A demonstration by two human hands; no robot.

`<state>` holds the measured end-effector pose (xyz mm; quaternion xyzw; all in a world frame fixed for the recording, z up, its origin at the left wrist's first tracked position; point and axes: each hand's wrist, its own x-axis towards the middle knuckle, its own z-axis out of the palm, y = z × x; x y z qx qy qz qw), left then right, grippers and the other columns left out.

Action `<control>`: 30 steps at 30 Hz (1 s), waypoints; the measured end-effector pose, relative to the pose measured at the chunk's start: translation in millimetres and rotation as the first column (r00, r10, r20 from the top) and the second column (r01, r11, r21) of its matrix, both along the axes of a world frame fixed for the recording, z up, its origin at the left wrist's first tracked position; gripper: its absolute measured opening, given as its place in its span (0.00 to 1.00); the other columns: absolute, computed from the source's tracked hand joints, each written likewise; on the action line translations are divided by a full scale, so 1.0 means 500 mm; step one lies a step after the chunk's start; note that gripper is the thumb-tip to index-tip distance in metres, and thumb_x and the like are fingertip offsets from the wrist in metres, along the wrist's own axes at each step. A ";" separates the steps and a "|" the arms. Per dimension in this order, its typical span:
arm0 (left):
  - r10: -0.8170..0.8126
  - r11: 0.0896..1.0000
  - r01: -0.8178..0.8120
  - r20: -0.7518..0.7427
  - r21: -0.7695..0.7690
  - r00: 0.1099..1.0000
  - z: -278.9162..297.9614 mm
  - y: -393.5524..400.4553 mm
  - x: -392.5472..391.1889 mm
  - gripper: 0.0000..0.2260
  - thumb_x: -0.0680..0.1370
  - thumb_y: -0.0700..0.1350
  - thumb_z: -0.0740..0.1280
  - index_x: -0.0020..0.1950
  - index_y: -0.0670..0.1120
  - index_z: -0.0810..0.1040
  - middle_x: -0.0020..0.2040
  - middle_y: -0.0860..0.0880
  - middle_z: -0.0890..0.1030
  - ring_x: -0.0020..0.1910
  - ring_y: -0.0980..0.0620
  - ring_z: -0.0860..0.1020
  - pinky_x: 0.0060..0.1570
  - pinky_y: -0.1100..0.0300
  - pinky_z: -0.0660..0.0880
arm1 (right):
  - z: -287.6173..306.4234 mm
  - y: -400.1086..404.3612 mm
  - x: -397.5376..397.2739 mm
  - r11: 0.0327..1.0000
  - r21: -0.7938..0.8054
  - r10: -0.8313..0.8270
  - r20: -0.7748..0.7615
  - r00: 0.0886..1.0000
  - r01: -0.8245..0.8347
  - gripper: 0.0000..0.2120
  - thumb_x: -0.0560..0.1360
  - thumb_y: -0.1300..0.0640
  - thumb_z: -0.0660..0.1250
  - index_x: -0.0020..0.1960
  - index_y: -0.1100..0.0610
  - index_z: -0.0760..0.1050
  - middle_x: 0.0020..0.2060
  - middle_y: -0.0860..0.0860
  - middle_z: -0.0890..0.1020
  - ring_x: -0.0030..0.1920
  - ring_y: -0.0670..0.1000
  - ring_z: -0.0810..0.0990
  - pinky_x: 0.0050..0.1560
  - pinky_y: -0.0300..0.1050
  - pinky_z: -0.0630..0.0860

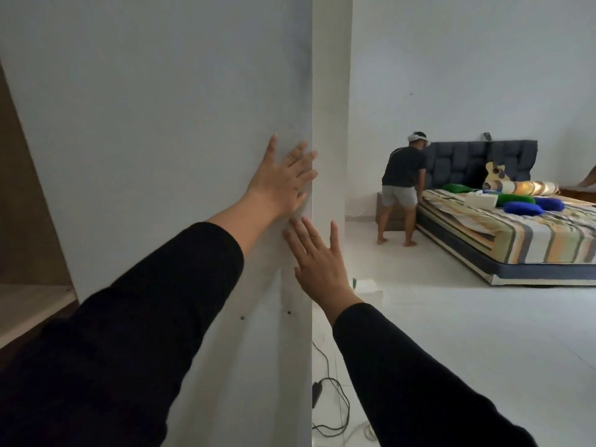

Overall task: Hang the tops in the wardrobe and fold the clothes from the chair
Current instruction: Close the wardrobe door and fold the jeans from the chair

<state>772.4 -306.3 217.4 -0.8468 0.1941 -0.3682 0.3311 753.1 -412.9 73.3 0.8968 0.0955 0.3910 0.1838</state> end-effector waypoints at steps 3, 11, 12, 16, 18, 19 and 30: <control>0.042 0.999 -0.044 -0.051 -0.026 0.998 -0.002 -0.001 0.018 0.23 0.82 0.55 0.45 0.77 0.54 0.47 0.78 0.51 0.43 0.77 0.49 0.40 0.69 0.34 0.40 | 0.002 0.002 0.032 0.998 0.035 0.058 -0.035 0.998 -0.057 0.33 0.75 0.49 0.63 0.76 0.53 0.55 0.77 0.52 0.54 0.77 0.53 0.51 0.70 0.66 0.41; 0.036 0.946 -0.082 -0.149 -0.314 0.988 -0.015 0.003 0.010 0.24 0.83 0.53 0.45 0.77 0.56 0.39 0.78 0.54 0.41 0.77 0.53 0.41 0.71 0.38 0.40 | -0.014 -0.037 0.077 0.958 0.046 0.282 0.023 0.959 -0.283 0.32 0.72 0.51 0.65 0.74 0.56 0.62 0.75 0.55 0.61 0.76 0.54 0.57 0.72 0.65 0.46; 0.066 0.935 -0.112 -0.144 -0.336 0.987 -0.019 0.005 -0.001 0.24 0.83 0.54 0.44 0.77 0.55 0.38 0.78 0.54 0.41 0.77 0.53 0.40 0.71 0.39 0.39 | -0.010 -0.039 0.072 0.955 0.016 0.296 -0.005 0.955 -0.296 0.32 0.74 0.50 0.63 0.75 0.56 0.59 0.76 0.55 0.59 0.76 0.54 0.55 0.71 0.65 0.42; 0.238 0.848 -0.283 -0.156 -0.449 0.959 -0.061 0.027 -0.075 0.25 0.82 0.55 0.43 0.77 0.54 0.39 0.78 0.53 0.43 0.77 0.53 0.41 0.71 0.39 0.38 | -0.004 -0.027 0.037 0.898 -0.109 0.413 -0.120 0.903 -0.425 0.30 0.80 0.48 0.51 0.77 0.57 0.45 0.77 0.54 0.46 0.77 0.53 0.43 0.68 0.64 0.31; 0.301 0.782 -0.346 -0.173 -0.519 0.938 -0.089 0.045 -0.133 0.24 0.82 0.55 0.44 0.77 0.54 0.40 0.79 0.53 0.44 0.77 0.52 0.42 0.71 0.38 0.40 | -0.008 -0.002 0.002 0.854 -0.090 0.496 -0.152 0.855 -0.512 0.31 0.80 0.48 0.50 0.77 0.57 0.42 0.77 0.54 0.43 0.77 0.54 0.41 0.68 0.64 0.31; 0.331 0.737 -0.374 -0.182 -0.563 0.926 -0.100 0.054 -0.167 0.24 0.82 0.54 0.45 0.77 0.55 0.40 0.79 0.53 0.45 0.77 0.52 0.42 0.71 0.38 0.41 | -0.012 0.014 -0.022 0.829 -0.076 0.539 -0.163 0.827 -0.555 0.31 0.80 0.47 0.50 0.77 0.57 0.41 0.77 0.54 0.42 0.77 0.54 0.40 0.68 0.64 0.31; 0.706 0.337 -0.560 -0.190 -0.757 0.682 -0.155 0.117 -0.621 0.24 0.82 0.55 0.46 0.77 0.56 0.43 0.79 0.53 0.47 0.77 0.53 0.43 0.72 0.38 0.41 | -0.025 0.183 -0.389 0.486 0.072 0.856 -0.241 0.457 -0.871 0.32 0.80 0.46 0.50 0.77 0.56 0.41 0.77 0.52 0.42 0.77 0.52 0.37 0.69 0.63 0.31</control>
